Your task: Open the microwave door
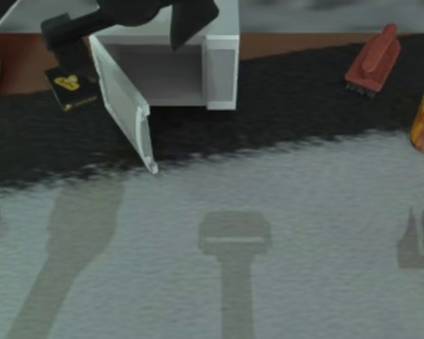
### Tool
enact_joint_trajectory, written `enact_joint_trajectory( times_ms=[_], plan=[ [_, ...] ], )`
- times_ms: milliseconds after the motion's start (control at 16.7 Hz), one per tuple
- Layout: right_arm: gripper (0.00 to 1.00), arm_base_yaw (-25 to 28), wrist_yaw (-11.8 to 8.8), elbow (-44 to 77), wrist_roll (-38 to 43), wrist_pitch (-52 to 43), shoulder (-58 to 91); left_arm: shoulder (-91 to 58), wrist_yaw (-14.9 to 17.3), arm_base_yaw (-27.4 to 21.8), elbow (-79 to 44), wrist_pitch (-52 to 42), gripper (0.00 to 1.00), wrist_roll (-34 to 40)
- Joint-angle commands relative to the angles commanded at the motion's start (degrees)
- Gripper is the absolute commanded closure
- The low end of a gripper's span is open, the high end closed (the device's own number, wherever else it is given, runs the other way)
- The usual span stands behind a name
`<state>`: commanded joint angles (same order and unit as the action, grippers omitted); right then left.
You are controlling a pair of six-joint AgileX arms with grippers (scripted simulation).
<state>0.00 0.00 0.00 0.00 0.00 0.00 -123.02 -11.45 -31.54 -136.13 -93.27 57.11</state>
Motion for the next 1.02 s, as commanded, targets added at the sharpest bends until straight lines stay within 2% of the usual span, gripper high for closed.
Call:
enact_joint_trajectory(
  times_ms=[240, 600, 780, 1020],
  plan=[
    [0.00, 0.00, 0.00, 0.00, 0.00, 0.00, 0.00, -2.71, -3.82, -1.53, -6.08, -5.72, 0.00, 6.79],
    [0.00, 0.00, 0.00, 0.00, 0.00, 0.00, 0.00, -2.56, -3.83, -1.25, -6.01, -5.64, 0.00, 6.87],
    [0.00, 0.00, 0.00, 0.00, 0.00, 0.00, 0.00, -1.86, -3.82, -0.76, -1.98, -2.02, 0.00, 6.15],
    [0.00, 0.00, 0.00, 0.00, 0.00, 0.00, 0.00, 0.45, -3.67, 0.60, 10.54, 8.22, 0.00, 4.77]
  ],
)
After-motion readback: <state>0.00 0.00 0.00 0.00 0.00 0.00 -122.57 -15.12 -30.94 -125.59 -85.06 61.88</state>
